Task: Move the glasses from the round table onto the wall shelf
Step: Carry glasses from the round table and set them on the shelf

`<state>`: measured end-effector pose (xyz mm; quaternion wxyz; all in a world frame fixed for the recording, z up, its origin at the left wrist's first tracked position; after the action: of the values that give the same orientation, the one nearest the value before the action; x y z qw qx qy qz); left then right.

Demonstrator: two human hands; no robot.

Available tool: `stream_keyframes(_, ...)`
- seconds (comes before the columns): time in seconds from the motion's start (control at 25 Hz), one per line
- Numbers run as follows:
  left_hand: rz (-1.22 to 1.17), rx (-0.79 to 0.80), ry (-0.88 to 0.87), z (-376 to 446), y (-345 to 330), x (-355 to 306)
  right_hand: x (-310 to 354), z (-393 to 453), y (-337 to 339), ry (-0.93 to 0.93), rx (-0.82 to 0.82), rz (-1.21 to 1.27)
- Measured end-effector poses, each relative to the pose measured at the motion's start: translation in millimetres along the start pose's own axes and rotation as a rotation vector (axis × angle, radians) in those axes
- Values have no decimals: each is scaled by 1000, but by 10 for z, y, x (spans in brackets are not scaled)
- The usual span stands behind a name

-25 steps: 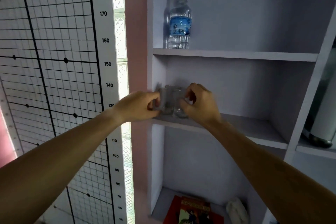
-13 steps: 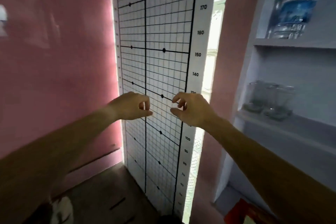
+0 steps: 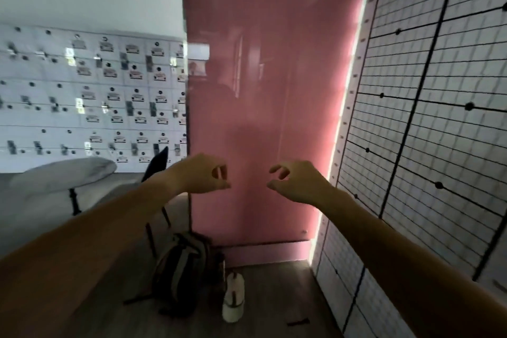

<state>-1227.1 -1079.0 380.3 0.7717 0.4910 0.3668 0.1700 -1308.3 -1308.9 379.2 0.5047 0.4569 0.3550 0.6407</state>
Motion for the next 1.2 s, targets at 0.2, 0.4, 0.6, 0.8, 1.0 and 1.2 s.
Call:
stream_keyframes(0.2, -10, -59, 190, -780, 683, 1336, 1351, 786, -775, 135, 85, 27)
stream_keyframes(0.4, 16, -150, 377, -1545, 1197, 2431, 2643, 1334, -1332, 330, 120, 73)
stream_keyframes(0.6, 39, -199, 504, -1935, 1520, 3246, 3424, 1848, -1853, 409, 167, 152)
stream_keyframes(0.8, 57, -239, 559, -1814, 1781, 4067, 3902, 2595, -2343, 440, 221, 202)
stream_keyframes(1.0, 70, -257, 610, -1364, 2130, 5043, 4356, 3663, -2800, 458, 225, 205)
stream_keyframes(1.2, 60, -308, 657, -1036, 2516, 5887, 4801, 4599, -3202, 488, 248, 200)
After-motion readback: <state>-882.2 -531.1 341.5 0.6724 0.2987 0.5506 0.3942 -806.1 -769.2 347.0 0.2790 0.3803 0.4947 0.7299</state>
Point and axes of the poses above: each hand's wrist, its own z-axis towards the middle knuckle, its own y-axis out of the back of the hand, x = y × z, the point moved 3 cm from there along z, towards the middle knuckle, and after that the axes turned 14 degrees about -z, right-handed, at the moved point
